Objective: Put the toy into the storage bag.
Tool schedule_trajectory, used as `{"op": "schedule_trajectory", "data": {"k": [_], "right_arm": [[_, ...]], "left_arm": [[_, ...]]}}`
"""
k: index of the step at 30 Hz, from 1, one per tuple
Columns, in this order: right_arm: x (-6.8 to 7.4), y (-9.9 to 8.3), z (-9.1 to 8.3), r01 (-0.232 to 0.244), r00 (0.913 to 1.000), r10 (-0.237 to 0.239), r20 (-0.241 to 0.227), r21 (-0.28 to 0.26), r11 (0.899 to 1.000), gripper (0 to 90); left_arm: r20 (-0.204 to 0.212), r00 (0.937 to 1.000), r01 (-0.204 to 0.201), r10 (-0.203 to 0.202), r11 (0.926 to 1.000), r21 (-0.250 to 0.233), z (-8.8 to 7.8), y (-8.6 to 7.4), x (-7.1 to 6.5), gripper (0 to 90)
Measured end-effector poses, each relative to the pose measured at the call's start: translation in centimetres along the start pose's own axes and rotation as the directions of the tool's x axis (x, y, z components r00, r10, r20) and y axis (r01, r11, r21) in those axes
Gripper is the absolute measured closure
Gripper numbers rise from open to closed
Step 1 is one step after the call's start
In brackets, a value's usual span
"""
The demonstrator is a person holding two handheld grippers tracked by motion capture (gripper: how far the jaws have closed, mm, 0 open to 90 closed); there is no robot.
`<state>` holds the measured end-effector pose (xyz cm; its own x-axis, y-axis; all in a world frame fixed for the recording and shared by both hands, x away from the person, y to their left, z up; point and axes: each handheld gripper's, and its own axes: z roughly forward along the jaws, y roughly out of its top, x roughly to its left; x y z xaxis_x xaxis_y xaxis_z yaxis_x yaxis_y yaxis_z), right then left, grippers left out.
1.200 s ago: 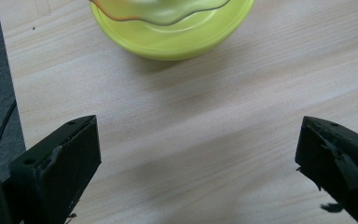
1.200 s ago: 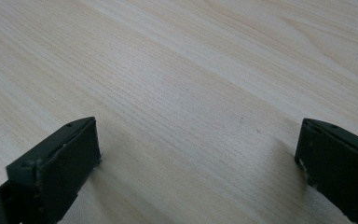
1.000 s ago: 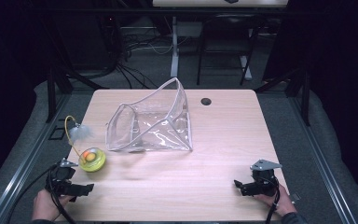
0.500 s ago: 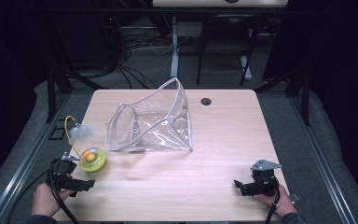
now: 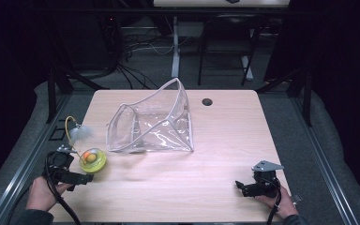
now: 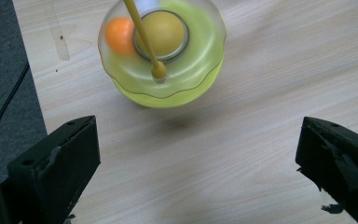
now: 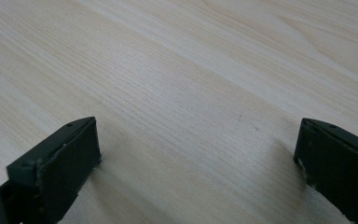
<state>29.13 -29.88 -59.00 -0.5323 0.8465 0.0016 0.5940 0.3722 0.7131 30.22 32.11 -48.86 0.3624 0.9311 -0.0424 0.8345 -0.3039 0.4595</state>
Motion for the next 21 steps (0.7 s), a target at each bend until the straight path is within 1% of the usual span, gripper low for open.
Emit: {"op": "schedule_trajectory", "data": {"k": [5, 6, 7, 8, 13, 16, 18, 19, 21], "right_arm": [[0.0, 0.0, 0.0, 0.0, 1.0, 0.0, 0.0, 0.0, 1.0, 0.0], [-0.1, 0.0, 0.0, 0.006, 1.0, -0.006, -0.001, 0.006, 1.0, 0.0], [-0.1, 0.0, 0.0, 0.006, 1.0, -0.006, -0.001, 0.007, 1.0, 0.0], [-0.1, 0.0, 0.0, 0.006, 1.0, -0.006, 0.0, 0.007, 1.0, 0.0], [-0.1, 0.0, 0.0, 0.006, 1.0, -0.006, -0.001, 0.007, 1.0, 0.0], [-0.1, 0.0, 0.0, 0.006, 1.0, -0.006, -0.001, 0.007, 1.0, 0.0], [-0.1, 0.0, 0.0, 0.006, 1.0, -0.006, -0.001, 0.007, 1.0, 0.0], [-0.1, 0.0, 0.0, 0.006, 1.0, -0.006, -0.001, 0.007, 1.0, 0.0], [-0.1, 0.0, 0.0, 0.006, 1.0, -0.006, -0.001, 0.006, 1.0, 0.0]], "left_arm": [[0.003, 1.0, 0.002, -0.002, 1.0, -0.003, -0.4, 0.2, 0.2, 0.0], [0.002, 0.9999, 0.011, -0.011, 0.9999, -0.007, -0.6, 0.3, 0.3, 0.0], [0.002, 0.9999, 0.011, -0.011, 0.9999, -0.007, -0.6, 0.3, 0.3, 0.0], [0.01, 0.9998, 0.017, -0.017, 0.9998, -0.013, -0.9, 0.3, 0.4, 0.0], [0.007, 0.9998, 0.018, -0.018, 0.9998, -0.01, -1.4, 0.6, 0.5, 0.0], [0.007, 0.9998, 0.02, -0.02, 0.9998, -0.006, -1.9, 1.0, 0.6, 0.0], [0.009, 0.9998, 0.019, -0.019, 0.9998, -0.011, -2.5, 1.5, 0.8, 0.0], [0.009, 0.9998, 0.019, -0.019, 0.9998, -0.011, -2.5, 1.5, 0.8, 0.0], [0.01, 0.9998, 0.016, -0.016, 0.9996, -0.024, -3.1, 1.9, 0.8, 0.0]]}}
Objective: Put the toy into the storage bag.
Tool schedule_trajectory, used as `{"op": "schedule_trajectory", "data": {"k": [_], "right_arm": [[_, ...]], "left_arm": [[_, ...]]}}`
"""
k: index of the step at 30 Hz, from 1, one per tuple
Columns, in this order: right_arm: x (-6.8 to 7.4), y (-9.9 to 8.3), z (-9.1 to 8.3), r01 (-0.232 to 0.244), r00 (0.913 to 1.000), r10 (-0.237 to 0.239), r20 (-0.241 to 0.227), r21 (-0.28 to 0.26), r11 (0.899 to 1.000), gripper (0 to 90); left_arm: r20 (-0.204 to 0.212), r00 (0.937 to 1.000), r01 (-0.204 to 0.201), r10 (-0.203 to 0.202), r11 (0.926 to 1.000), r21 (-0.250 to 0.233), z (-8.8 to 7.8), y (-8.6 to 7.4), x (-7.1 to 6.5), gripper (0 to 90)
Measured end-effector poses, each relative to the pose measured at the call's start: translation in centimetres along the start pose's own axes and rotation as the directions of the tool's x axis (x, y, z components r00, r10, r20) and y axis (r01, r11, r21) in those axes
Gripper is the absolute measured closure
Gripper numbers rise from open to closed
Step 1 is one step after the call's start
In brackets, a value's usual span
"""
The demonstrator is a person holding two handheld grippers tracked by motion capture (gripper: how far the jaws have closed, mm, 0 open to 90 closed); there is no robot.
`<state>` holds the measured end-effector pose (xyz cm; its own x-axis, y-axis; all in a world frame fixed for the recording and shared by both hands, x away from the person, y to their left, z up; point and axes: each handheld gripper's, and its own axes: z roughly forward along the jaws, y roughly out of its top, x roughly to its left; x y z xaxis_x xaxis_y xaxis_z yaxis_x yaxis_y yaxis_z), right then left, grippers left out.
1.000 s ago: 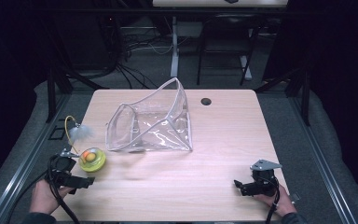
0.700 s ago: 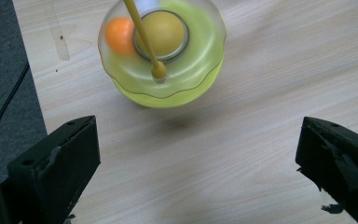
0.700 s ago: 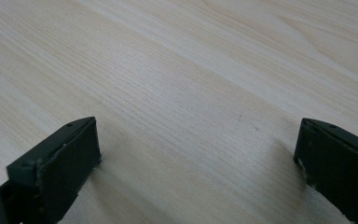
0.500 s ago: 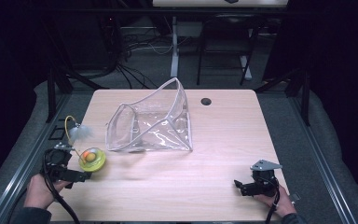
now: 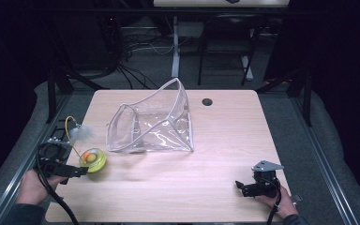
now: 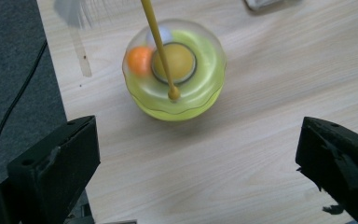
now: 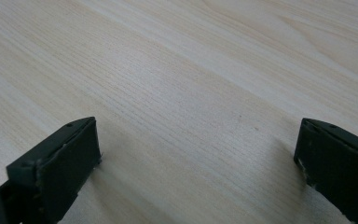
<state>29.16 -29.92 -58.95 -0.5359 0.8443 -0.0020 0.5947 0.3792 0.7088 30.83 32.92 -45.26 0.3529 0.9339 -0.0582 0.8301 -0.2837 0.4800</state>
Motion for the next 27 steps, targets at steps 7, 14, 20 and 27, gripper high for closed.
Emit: {"op": "schedule_trajectory", "data": {"k": [7, 14, 20, 27], "right_arm": [[0.0, 0.0, 0.0, 0.0, 1.0, 0.0, -0.001, -0.001, 1.0, 0.0], [0.0, 0.0, 0.0, 0.0, 1.0, 0.0, 0.0, 0.0, 1.0, 0.0], [0.0, 0.0, 0.0, 0.0, 1.0, 0.0, 0.0, 0.0, 1.0, 0.0], [0.0, 0.0, 0.0, 0.0, 1.0, 0.0, 0.0, 0.0, 1.0, 0.0]], "left_arm": [[-0.007, 0.9997, -0.022, 0.021, 0.9997, -0.012, -1.3, 1.5, 0.2, 0.1], [-0.021, 0.9989, -0.043, 0.043, 0.9991, -0.004, -2.0, 3.2, 0.5, 0.1], [-0.028, 0.9983, -0.051, 0.051, 0.9987, -0.007, -2.3, 4.1, 0.7, 0.2], [-0.024, 0.9977, -0.063, 0.063, 0.998, 0.0, -2.7, 5.3, 0.9, 26.8]]}}
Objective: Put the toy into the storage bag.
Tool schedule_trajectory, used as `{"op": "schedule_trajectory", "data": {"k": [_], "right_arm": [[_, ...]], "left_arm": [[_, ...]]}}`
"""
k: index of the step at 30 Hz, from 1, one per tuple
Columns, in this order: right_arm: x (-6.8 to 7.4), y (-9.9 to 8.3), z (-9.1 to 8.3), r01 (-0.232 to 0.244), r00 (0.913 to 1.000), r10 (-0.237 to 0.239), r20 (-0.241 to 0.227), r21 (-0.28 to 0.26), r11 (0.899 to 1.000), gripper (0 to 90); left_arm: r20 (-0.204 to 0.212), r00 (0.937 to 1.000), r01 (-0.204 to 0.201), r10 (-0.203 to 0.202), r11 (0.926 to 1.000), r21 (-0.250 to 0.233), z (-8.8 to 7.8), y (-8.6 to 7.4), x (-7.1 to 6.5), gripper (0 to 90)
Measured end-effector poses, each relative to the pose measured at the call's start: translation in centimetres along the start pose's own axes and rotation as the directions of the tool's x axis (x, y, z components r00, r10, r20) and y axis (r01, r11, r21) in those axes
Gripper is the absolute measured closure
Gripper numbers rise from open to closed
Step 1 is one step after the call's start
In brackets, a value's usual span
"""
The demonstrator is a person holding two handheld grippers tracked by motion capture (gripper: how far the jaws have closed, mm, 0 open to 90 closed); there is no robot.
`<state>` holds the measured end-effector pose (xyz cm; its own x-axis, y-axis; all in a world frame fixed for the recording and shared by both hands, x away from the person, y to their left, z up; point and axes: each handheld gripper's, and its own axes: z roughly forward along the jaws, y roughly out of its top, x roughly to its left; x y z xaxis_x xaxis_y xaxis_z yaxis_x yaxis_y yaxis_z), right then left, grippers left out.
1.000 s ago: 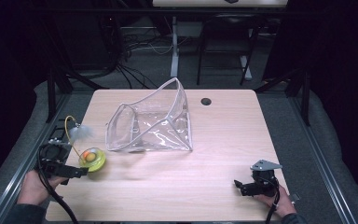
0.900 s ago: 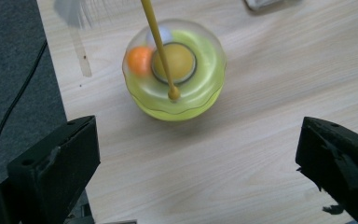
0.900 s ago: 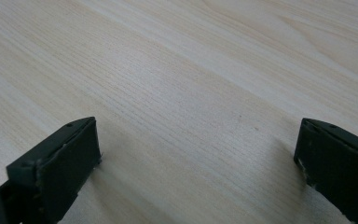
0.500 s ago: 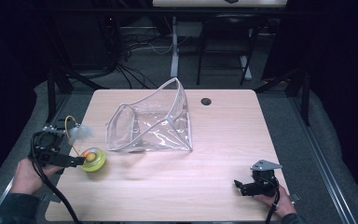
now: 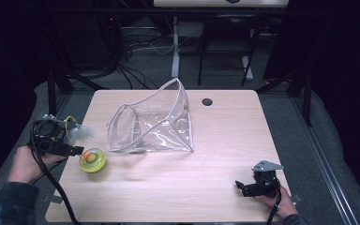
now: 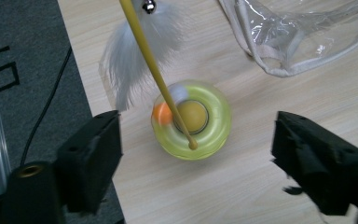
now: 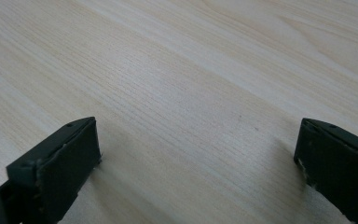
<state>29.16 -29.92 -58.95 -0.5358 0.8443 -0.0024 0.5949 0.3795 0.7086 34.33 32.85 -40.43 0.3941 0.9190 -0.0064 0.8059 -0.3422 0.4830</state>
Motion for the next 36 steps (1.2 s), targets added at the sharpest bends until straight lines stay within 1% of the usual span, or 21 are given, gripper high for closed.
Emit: {"op": "schedule_trajectory", "data": {"k": [1, 2, 4, 5, 6, 7, 9, 10, 12, 14, 15, 17, 18, 20, 21, 22, 23, 26, 29, 33, 36], "right_arm": [[0.0, 0.0, 0.0, 0.0, 1.0, 0.0, 0.0, 0.0, 1.0, 0.0], [0.0, 0.0, 0.0, 0.0, 1.0, 0.0, 0.0, 0.0, 1.0, 0.0], [0.0, 0.0, 0.0, 0.0, 1.0, 0.0, 0.002, 0.004, 1.0, 0.0], [0.0, 0.0, 0.0, 0.0, 1.0, 0.0, 0.002, 0.004, 1.0, 0.0], [0.0, 0.0, 0.0, -0.002, 1.0, 0.002, 0.003, 0.002, 1.0, 0.0], [0.0, 0.0, 0.0, -0.002, 1.0, 0.002, 0.003, 0.001, 1.0, 0.0], [0.0, 0.0, 0.0, -0.003, 1.0, 0.003, 0.003, 0.001, 1.0, 0.0], [0.1, 0.0, 0.0, -0.008, 1.0, 0.008, 0.002, -0.001, 1.0, 0.0], [0.0, 0.0, 0.0, 0.0, 1.0, 0.0, 0.007, 0.007, 1.0, 0.0], [0.0, 0.0, 0.0, 0.0, 1.0, 0.0, 0.008, 0.007, 1.0, 0.0], [0.0, 0.0, 0.0, -0.003, 1.0, 0.003, 0.008, 0.005, 1.0, 0.0], [0.1, 0.0, 0.0, -0.003, 1.0, 0.003, 0.008, 0.005, 1.0, 0.0], [0.1, 0.0, 0.0, -0.003, 1.0, 0.003, 0.009, 0.004, 1.0, 0.0], [0.0, 0.0, 0.0, 0.0, 1.0, 0.0, 0.008, 0.006, 1.0, 0.0], [0.1, 0.0, 0.0, -0.005, 1.0, 0.005, 0.008, 0.007, 1.0, 0.0], [0.0, 0.0, 0.0, -0.002, 1.0, 0.002, 0.009, 0.008, 1.0, 0.0], [0.1, 0.0, 0.0, -0.004, 1.0, 0.004, 0.008, 0.008, 1.0, 0.0], [0.1, 0.0, 0.0, -0.011, 0.9999, 0.011, 0.008, 0.001, 1.0, 0.0], [0.1, 0.0, 0.0, -0.004, 0.9999, 0.004, 0.012, 0.008, 1.0, 0.0], [0.1, 0.1, 0.0, -0.007, 0.9999, 0.007, 0.01, 0.006, 1.0, 0.0], [0.1, 0.1, 0.0, -0.006, 0.9999, 0.006, 0.008, 0.007, 1.0, 0.0]], "left_arm": [[-0.001, 1.0, 0.0, 0.0, 1.0, 0.005, 0.0, 0.2, 0.0, 30.6], [0.007, 1.0, -0.005, 0.005, 0.9998, 0.02, -0.1, 0.5, 0.0, 30.6], [0.01, 0.9998, -0.016, 0.015, 0.9982, 0.058, -0.3, 1.3, 0.5, 40.4], [0.011, 0.9998, -0.019, 0.018, 0.9967, 0.079, -0.4, 1.7, 0.7, 42.6], [0.013, 0.9999, -0.011, 0.01, 0.9961, 0.087, -0.4, 1.9, 0.8, 44.6], [0.012, 0.9999, -0.011, 0.01, 0.9955, 0.094, -0.5, 2.1, 1.1, 46.3], [0.031, 0.9995, -0.001, -0.002, 0.9945, 0.105, -0.3, 2.3, 1.4, 48.5], [0.03, 0.9995, 0.005, -0.008, 0.9939, 0.11, -0.1, 2.5, 1.5, 50.1], [0.05, 0.9985, 0.017, -0.023, 0.9922, 0.123, 0.3, 2.7, 1.7, 52.8], [0.049, 0.9983, 0.026, -0.033, 0.9905, 0.135, 0.8, 2.8, 1.9, 58.0], [0.049, 0.9983, 0.024, -0.031, 0.9886, 0.149, 0.9, 2.9, 1.9, 61.2], [0.048, 0.9984, 0.022, -0.029, 0.9891, 0.146, 1.0, 2.9, 1.9, 67.4], [0.046, 0.9986, 0.017, -0.025, 0.9876, 0.156, 1.1, 2.9, 1.9, 72.7], [0.046, 0.9986, 0.021, -0.028, 0.9869, 0.16, 1.1, 2.8, 1.8, 79.1], [0.042, 0.9988, 0.018, -0.025, 0.9866, 0.162, 1.1, 2.8, 1.8, 79.1], [0.042, 0.9988, 0.019, -0.026, 0.9862, 0.165, 1.1, 2.8, 1.8, 84.2], [0.045, 0.9986, 0.02, -0.028, 0.9858, 0.167, 1.1, 2.8, 1.7, 86.0], [0.035, 0.9993, 0.004, -0.01, 0.9845, 0.175, 1.0, 3.0, 1.4, 87.7], [0.035, 0.9994, 0.002, -0.008, 0.9863, 0.165, 1.1, 3.0, 1.3, 87.9], [0.046, 0.9989, 0.001, -0.008, 0.9884, 0.152, 1.0, 3.1, 1.2, 88.0], [0.037, 0.9993, 0.0, -0.006, 0.9879, 0.155, 0.9, 3.0, 1.1, 88.0]]}}
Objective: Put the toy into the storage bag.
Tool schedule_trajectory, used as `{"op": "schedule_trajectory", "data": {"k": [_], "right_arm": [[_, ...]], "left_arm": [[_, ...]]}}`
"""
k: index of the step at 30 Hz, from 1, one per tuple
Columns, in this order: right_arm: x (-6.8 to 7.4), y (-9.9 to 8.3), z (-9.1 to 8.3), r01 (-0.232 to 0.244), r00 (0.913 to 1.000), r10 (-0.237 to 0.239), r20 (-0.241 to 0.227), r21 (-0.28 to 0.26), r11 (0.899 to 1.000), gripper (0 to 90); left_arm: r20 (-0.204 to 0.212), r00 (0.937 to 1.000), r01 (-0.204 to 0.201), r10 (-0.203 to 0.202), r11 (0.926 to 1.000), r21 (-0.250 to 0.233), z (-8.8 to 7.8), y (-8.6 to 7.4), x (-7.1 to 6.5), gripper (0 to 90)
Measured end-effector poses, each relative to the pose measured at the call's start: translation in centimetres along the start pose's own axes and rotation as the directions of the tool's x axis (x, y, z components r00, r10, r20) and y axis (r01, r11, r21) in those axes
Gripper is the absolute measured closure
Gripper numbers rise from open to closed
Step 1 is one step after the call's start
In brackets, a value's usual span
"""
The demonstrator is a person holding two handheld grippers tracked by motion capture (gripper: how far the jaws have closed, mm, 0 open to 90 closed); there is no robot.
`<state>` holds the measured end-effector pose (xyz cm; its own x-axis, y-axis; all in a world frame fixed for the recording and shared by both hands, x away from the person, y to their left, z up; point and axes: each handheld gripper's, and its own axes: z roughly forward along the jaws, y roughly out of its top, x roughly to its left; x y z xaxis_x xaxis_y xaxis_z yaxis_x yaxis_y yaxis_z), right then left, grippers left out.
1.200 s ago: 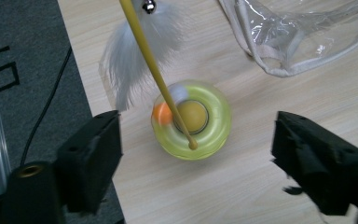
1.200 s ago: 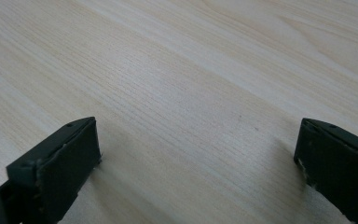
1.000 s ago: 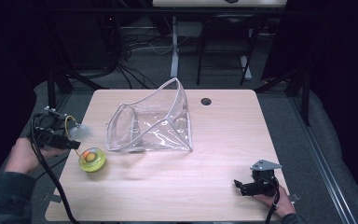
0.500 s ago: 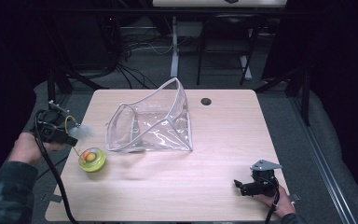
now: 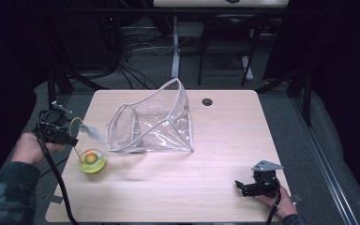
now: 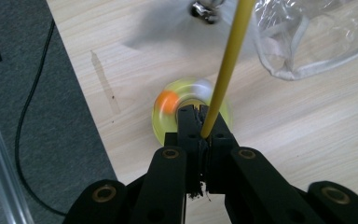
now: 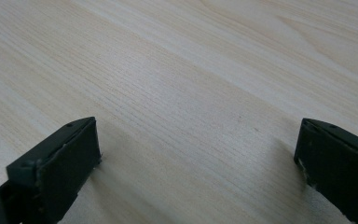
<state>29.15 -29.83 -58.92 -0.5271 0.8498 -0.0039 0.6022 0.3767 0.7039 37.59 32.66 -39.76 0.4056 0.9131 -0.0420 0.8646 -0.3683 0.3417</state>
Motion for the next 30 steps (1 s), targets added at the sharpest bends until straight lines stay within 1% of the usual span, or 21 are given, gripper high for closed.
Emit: {"op": "schedule_trajectory", "data": {"k": [1, 2, 5, 8, 12, 13, 16, 17, 18, 19, 20, 25, 27, 30], "right_arm": [[0.0, 0.0, 0.0, 0.0, 1.0, 0.0, 0.0, 0.0, 1.0, 0.0], [0.0, 0.0, 0.0, 0.0, 1.0, 0.0, 0.0, 0.0, 1.0, 0.0], [0.0, 0.0, 0.0, 0.0, 1.0, 0.0, 0.0, 0.001, 1.0, 0.0], [0.0, 0.0, 0.0, -0.003, 1.0, 0.003, -0.002, -0.004, 1.0, 0.0], [0.0, 0.0, 0.0, -0.004, 1.0, 0.004, 0.0, -0.005, 1.0, 0.0], [0.0, 0.0, 0.0, -0.004, 1.0, 0.004, 0.0, -0.005, 1.0, 0.0], [0.0, 0.0, 0.1, -0.005, 1.0, 0.005, 0.001, -0.005, 1.0, 0.0], [0.0, 0.0, 0.1, -0.005, 1.0, 0.005, 0.001, -0.005, 1.0, 0.0], [0.0, 0.0, 0.1, -0.005, 1.0, 0.005, 0.001, -0.005, 1.0, 0.0], [0.0, 0.0, 0.1, -0.005, 1.0, 0.005, 0.001, -0.005, 1.0, 0.0], [0.0, 0.0, 0.1, -0.005, 1.0, 0.005, 0.001, -0.005, 1.0, 0.0], [0.0, 0.0, 0.1, -0.006, 1.0, 0.006, 0.002, -0.005, 1.0, 0.0], [0.0, 0.0, 0.0, -0.005, 1.0, 0.005, 0.002, -0.005, 1.0, 0.0], [0.0, 0.0, 0.1, -0.006, 1.0, 0.006, 0.001, -0.005, 1.0, 0.0]], "left_arm": [[-0.001, 1.0, -0.001, 0.001, 1.0, -0.003, -0.1, 0.0, 0.1, 88.0], [-0.007, 1.0, 0.001, -0.001, 1.0, 0.005, -0.2, 0.0, 0.2, 88.1], [-0.006, 1.0, 0.002, -0.002, 1.0, 0.004, -0.6, 0.0, 0.4, 88.1], [-0.017, 0.9998, -0.013, 0.014, 0.9999, 0.009, -0.9, 0.0, 0.4, 88.1], [-0.013, 0.9998, -0.017, 0.017, 0.9998, 0.013, -1.1, 0.1, 0.5, 88.1], [-0.017, 0.9996, -0.022, 0.022, 0.9995, 0.023, -1.4, 0.3, 0.4, 88.1], [-0.023, 0.9992, -0.031, 0.031, 0.9992, 0.025, -1.8, 0.6, 0.2, 88.0], [-0.027, 0.9987, -0.043, 0.043, 0.9987, 0.028, -2.2, 1.0, -0.1, 88.0], [-0.027, 0.9987, -0.043, 0.043, 0.9987, 0.028, -2.2, 1.0, -0.1, 88.0], [-0.033, 0.9978, -0.057, 0.058, 0.9978, 0.034, -2.5, 1.3, -0.3, 88.0], [-0.033, 0.9975, -0.062, 0.063, 0.9975, 0.035, -2.7, 1.5, -0.3, 88.0], [-0.034, 0.9961, -0.08, 0.081, 0.9964, 0.03, -3.3, 2.1, -0.6, 88.0], [-0.035, 0.9954, -0.088, 0.089, 0.9954, 0.039, -3.4, 2.3, -0.6, 88.0], [-0.04, 0.9942, -0.098, 0.099, 0.9944, 0.04, -3.7, 2.5, -0.6, 88.0]]}}
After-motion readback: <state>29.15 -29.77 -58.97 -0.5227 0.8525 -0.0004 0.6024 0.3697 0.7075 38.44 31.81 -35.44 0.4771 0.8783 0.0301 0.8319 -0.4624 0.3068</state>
